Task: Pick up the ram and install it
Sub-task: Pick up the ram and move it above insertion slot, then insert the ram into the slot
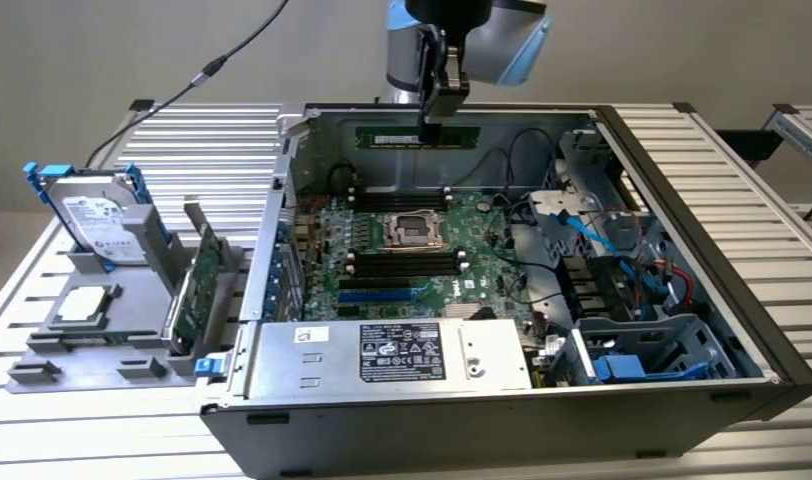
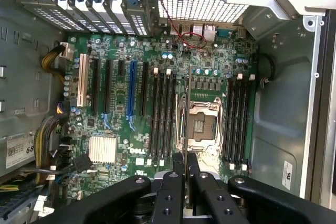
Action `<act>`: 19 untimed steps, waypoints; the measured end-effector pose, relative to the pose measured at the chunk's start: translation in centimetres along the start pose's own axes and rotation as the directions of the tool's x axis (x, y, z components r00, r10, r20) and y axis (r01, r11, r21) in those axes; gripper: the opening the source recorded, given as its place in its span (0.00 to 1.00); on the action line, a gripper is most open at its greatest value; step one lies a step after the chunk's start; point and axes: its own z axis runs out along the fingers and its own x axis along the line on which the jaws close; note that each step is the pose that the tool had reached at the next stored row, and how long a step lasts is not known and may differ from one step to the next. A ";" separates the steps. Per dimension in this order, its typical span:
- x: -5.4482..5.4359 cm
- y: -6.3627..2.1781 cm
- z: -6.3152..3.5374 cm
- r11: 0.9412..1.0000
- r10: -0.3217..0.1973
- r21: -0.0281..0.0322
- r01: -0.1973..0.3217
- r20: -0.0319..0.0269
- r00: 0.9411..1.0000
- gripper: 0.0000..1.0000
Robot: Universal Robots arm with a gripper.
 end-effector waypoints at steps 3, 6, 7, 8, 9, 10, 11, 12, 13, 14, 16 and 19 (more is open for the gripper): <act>0.0 0.00 0.00 1.000 0.000 0.000 0.000 0.000 1.000 0.14; 0.0 0.00 0.00 1.000 0.000 0.000 0.000 0.000 1.000 0.14; 0.0 0.00 0.00 1.000 0.000 0.000 0.000 0.000 1.000 0.14; 0.0 0.00 0.00 1.000 0.000 0.000 0.000 0.000 1.000 0.14; 0.0 0.00 0.00 1.000 0.000 0.000 0.000 0.000 1.000 0.14; 0.0 0.00 0.00 1.000 0.000 0.000 0.000 0.000 1.000 0.14; 0.0 -0.01 0.15 1.000 0.001 0.001 -0.001 0.000 1.000 0.14; 0.0 -0.03 0.56 1.000 0.014 0.005 -0.014 0.002 1.000 0.14; 0.0 -0.04 0.82 1.000 0.022 0.009 -0.022 0.002 1.000 0.14; 0.0 -0.05 0.96 1.000 0.026 0.010 -0.026 0.002 1.000 0.14; 0.1 -0.06 1.32 0.999 0.033 0.013 -0.033 0.003 0.999 0.14; 0.1 -0.02 1.88 0.999 0.043 0.013 -0.043 0.003 0.999 0.14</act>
